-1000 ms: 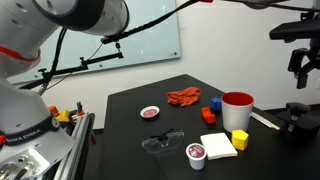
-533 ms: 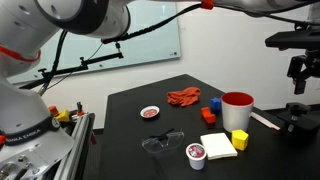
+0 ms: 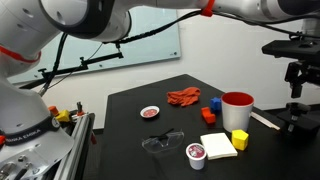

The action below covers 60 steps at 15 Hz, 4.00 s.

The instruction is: Move the black clamp to the left then rotate the top of the clamp.

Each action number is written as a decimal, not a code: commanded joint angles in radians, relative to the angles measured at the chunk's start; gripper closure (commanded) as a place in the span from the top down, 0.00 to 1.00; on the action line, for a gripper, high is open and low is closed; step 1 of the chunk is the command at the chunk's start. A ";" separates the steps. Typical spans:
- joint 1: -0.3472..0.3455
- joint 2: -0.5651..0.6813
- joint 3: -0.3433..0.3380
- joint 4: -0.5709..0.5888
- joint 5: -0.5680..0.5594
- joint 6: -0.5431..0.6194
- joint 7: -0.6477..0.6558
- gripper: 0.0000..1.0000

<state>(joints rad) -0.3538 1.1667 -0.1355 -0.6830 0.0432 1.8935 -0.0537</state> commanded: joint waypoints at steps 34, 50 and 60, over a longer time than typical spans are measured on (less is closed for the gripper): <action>0.024 -0.155 0.008 -0.269 0.014 0.068 0.222 0.75; -0.003 -0.176 0.036 -0.284 0.005 0.068 0.026 0.26; -0.069 -0.125 0.108 -0.145 0.003 -0.087 -0.439 0.26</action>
<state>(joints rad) -0.3896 1.0345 -0.0695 -0.9190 0.0493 1.9157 -0.3485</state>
